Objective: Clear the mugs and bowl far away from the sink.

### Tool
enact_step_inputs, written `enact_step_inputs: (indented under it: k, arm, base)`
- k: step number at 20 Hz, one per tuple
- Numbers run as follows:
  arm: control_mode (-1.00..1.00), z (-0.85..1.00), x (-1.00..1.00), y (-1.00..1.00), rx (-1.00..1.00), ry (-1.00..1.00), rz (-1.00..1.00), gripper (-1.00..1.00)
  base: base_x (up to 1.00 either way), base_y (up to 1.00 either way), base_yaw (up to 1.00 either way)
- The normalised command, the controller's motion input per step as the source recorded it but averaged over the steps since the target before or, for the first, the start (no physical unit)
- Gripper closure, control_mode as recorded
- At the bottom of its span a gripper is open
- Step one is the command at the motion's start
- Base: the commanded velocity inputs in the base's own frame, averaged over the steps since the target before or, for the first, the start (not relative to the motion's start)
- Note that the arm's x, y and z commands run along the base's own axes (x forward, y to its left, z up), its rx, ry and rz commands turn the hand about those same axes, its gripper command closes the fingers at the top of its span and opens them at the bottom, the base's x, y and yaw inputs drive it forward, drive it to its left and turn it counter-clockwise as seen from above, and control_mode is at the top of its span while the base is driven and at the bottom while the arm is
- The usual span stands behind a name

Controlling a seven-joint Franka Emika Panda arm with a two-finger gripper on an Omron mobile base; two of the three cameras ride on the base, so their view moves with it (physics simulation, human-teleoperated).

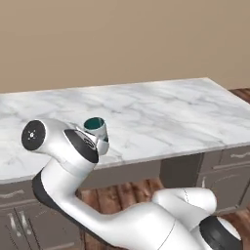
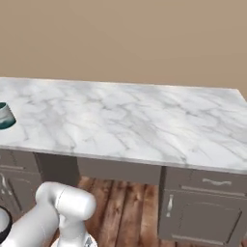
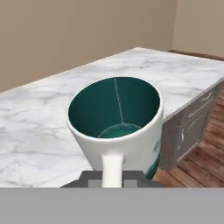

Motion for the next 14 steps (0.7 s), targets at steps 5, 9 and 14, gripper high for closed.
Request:
enact_step_inputs:
  k: [5,9,14]
  arm:
    - [1.00,0.00,0.00,0.00,0.00,0.00,0.00,1.00]
    - [-1.00,-0.48,0.51,-0.22,-0.03,0.22,0.07,1.00]
    - [-1.00,-0.55,0.46,-0.15,-0.08,0.34,0.17,1.00]
  base:
    - [0.99,0.03,-0.07]
    - [0.22,-0.03,0.00]
    - [0.00,0.00,0.00]
